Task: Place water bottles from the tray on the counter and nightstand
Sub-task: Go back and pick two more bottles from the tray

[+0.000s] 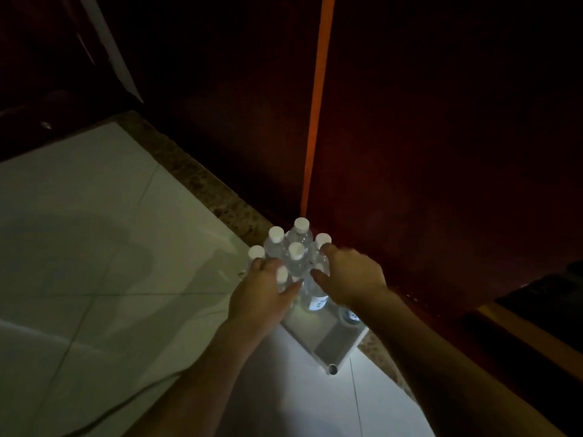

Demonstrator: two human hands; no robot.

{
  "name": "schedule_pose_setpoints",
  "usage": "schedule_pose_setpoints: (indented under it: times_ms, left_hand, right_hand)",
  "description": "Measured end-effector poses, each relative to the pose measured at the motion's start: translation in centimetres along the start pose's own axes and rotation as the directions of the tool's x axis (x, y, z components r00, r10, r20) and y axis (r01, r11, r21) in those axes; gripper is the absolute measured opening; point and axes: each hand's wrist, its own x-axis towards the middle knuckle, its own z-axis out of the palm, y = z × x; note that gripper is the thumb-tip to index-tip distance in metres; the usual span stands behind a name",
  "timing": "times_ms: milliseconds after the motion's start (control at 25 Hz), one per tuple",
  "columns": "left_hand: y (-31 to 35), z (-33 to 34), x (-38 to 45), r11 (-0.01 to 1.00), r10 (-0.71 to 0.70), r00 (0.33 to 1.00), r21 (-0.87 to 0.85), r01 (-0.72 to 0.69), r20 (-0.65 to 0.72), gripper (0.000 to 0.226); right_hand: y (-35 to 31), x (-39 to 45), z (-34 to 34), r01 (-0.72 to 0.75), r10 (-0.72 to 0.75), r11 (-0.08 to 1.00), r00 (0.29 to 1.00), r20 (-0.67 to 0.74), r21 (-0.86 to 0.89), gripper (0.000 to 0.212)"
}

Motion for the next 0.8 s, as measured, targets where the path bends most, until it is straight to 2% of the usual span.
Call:
schedule_pose_setpoints:
  times_ms: [160, 240, 320, 400, 480, 560, 640, 720, 800]
  left_hand:
    - [-1.6, 1.8, 1.4, 0.988, 0.007, 0.998, 0.157, 0.004, -0.069, 0.040]
    - [-1.5, 1.9, 1.9, 0.977, 0.022, 0.999, 0.214, -0.015, -0.027, 0.037]
    - [-0.6, 0.8, 2.0, 0.970, 0.012, 0.999, 0.244, -0.021, 0.038, 0.036]
    - [1.1, -2.9, 1.3, 0.970, -0.007, 0.998, 0.243, -0.010, 0.067, 0.034]
    - [4.8, -9.3, 0.3, 0.984, -0.001, 1.000, 0.176, -0.001, 0.015, 0.031]
    - [10.4, -18.1, -1.0, 0.997, 0.040, 0.995, 0.076, -0.033, -0.092, 0.030]
    - [17.6, -29.3, -1.2, 0.988, 0.151, 0.961, 0.001, -0.155, -0.233, 0.031]
    - [25.3, -40.9, -1.0, 0.958, 0.236, 0.898, -0.066, -0.280, -0.372, 0.022]
    - [33.3, -52.6, -0.1, 0.929, 0.270, 0.882, -0.136, -0.344, -0.386, 0.022]
  right_hand:
    - [0.6, 0.5, 2.9, 0.012, -0.010, 1.000, 0.997, 0.074, -0.020, 0.043]
    - [0.2, 0.8, 3.0, 0.050, -0.046, 0.998, 0.994, 0.101, -0.033, 0.042]
    - [-0.5, 0.6, 1.5, 0.079, -0.074, 0.996, 0.992, 0.106, -0.047, 0.041]
    - [-1.5, -0.1, -2.9, 0.093, -0.092, 0.996, 0.992, 0.086, -0.009, 0.043]
    - [-3.2, -1.2, -10.3, 0.144, -0.146, 0.989, 0.989, 0.037, 0.036, 0.042]
    - [-6.2, -2.6, -20.4, 0.233, -0.230, 0.969, 0.972, -0.038, 0.079, 0.031]
    - [-10.4, -4.0, -32.7, 0.291, -0.272, 0.942, 0.954, -0.126, 0.168, 0.025]
    - [-14.4, -5.3, -44.9, 0.344, -0.290, 0.909, 0.928, -0.236, 0.235, 0.022]
    - [-18.5, -6.3, -57.6, 0.395, -0.292, 0.856, 0.901, -0.321, 0.333, 0.023]
